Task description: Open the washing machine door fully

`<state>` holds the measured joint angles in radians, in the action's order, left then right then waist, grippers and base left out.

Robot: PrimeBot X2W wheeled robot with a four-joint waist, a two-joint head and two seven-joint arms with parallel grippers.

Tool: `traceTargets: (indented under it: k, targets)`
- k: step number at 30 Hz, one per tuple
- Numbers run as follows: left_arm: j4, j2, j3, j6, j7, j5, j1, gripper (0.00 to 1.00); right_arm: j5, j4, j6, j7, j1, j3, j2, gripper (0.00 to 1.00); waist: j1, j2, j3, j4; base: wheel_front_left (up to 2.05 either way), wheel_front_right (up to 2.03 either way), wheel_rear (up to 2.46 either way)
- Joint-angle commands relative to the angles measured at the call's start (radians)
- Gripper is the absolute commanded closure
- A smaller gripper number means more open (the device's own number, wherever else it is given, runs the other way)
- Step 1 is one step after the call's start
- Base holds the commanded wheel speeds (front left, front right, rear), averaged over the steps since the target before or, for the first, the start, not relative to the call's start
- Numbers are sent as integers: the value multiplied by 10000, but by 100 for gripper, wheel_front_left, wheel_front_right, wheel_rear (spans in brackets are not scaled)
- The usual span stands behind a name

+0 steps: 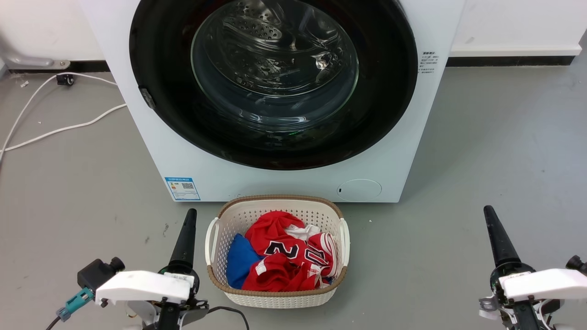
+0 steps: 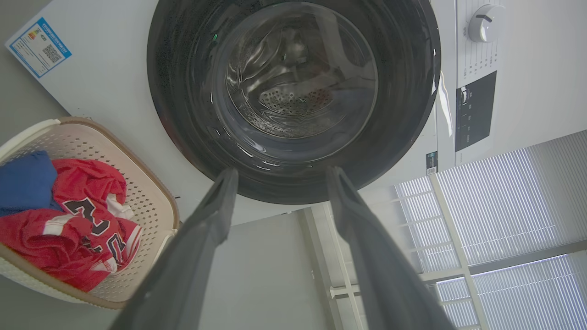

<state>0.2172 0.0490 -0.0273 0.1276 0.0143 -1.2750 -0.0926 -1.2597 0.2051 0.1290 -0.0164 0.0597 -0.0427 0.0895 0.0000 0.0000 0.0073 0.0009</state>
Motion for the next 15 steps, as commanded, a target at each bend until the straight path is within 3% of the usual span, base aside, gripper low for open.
traceTargets:
  k: [1,15]
  targets:
    - [-167,24,-120,17,155,678,-356,0,646,-191,8,-140,55,88,79,0,0,0,2,5,0,0,0]
    - [-360,21,-435,21,621,3790,-414,0,3359,-316,11,-547,-46,217,129,0,0,0,-20,49,0,0,0]
